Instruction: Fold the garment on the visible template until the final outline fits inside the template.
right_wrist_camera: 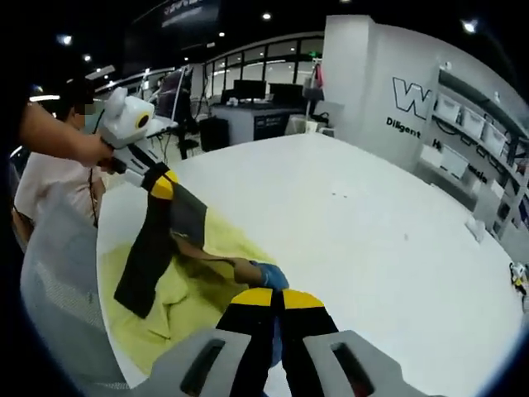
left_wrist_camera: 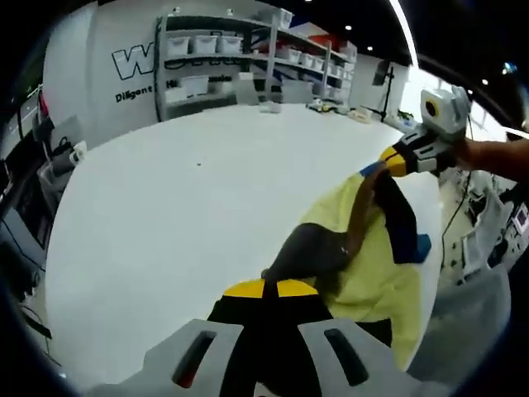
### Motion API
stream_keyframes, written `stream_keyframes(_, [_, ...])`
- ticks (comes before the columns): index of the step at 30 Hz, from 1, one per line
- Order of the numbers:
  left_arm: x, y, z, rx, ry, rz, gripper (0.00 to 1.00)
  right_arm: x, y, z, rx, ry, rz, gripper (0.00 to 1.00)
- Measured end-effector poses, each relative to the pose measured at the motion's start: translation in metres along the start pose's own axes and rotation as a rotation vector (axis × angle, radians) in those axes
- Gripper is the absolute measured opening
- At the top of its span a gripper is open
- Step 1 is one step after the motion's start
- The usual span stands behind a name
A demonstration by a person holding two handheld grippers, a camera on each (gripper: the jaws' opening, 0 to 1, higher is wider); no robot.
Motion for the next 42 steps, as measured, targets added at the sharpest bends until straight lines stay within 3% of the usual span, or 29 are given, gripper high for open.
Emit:
stream_keyframes(4, [-0.006,0.011,-0.005,0.007,0.009,-0.002,0.04,-0.011,-0.008,-0.01,-0.002,0.011,0.011,0.0])
stream_keyframes(17, [-0.025,0.045,-0.017,0.182,0.014,0.014,0.04,-0.049,-0.031,-0.032,-0.001,0.042,0.044,0.0])
stream_keyframes(26, [-0.035,0.066,-0.018,0.225,0.031,-0.018,0.04,-0.083,-0.044,-0.047,0.019,0.058,0.102,0.0])
stream_keyframes(31, [-0.046,0.078,-0.014,0.193,0.057,-0.051,0.04,-0.101,-0.044,-0.047,-0.02,0.082,0.088,0.0])
stream_keyframes(36, [-0.054,0.083,-0.016,0.104,0.068,-0.11,0.05,-0.111,-0.046,-0.046,0.031,0.07,0.124,0.0])
stream_keyframes(39, [-0.058,0.083,-0.022,0.038,0.038,-0.132,0.13,-0.111,-0.049,-0.042,0.026,0.067,0.134,0.09])
stream_keyframes(42, [-0.063,0.081,-0.028,0.007,0.008,-0.132,0.28,-0.11,-0.05,-0.036,0.016,0.082,0.126,0.1])
Point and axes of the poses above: the point that each gripper's makers call its tool centre point, and the gripper's own axes: x roughly backward along the fingers, y roughly to its left, z roughly out of its underside, the point moved 9 cm from there along x, roughly backward along the fingers, and after that the axes turned 14 degrees about y, right-handed, at the moved point
